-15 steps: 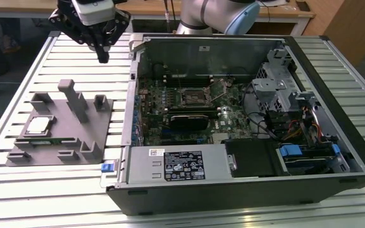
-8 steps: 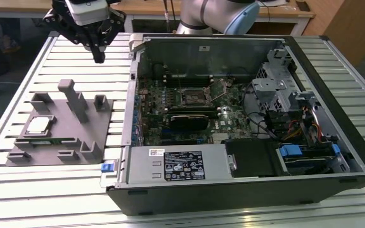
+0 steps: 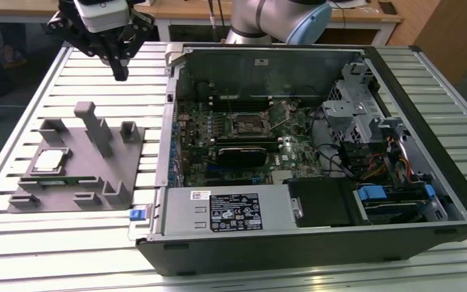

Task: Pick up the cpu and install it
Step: 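Reach for the cpu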

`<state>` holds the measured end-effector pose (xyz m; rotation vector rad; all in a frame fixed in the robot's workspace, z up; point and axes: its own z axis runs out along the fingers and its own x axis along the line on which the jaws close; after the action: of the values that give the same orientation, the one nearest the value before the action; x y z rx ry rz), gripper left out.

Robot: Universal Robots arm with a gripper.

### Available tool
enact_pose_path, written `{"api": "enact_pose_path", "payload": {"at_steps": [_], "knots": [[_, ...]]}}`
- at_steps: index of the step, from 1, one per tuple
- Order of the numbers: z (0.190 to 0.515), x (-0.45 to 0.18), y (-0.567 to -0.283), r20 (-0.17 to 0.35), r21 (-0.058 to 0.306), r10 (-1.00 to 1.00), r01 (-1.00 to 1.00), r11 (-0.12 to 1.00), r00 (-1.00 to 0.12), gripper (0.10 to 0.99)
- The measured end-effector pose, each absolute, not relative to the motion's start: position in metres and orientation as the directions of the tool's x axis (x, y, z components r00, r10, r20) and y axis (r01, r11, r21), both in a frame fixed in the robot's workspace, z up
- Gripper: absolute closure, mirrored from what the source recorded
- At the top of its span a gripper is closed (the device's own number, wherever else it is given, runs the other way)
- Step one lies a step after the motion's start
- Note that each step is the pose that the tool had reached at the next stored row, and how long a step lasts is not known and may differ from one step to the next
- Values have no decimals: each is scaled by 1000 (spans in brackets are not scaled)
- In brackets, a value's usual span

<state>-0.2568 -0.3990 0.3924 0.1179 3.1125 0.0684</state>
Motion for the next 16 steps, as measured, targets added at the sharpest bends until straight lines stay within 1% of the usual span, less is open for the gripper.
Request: {"api": "enact_pose_path", "payload": {"at_steps": [16], "knots": [[392,-276,-399,-24,45,76,75,996,-997,980]]}}
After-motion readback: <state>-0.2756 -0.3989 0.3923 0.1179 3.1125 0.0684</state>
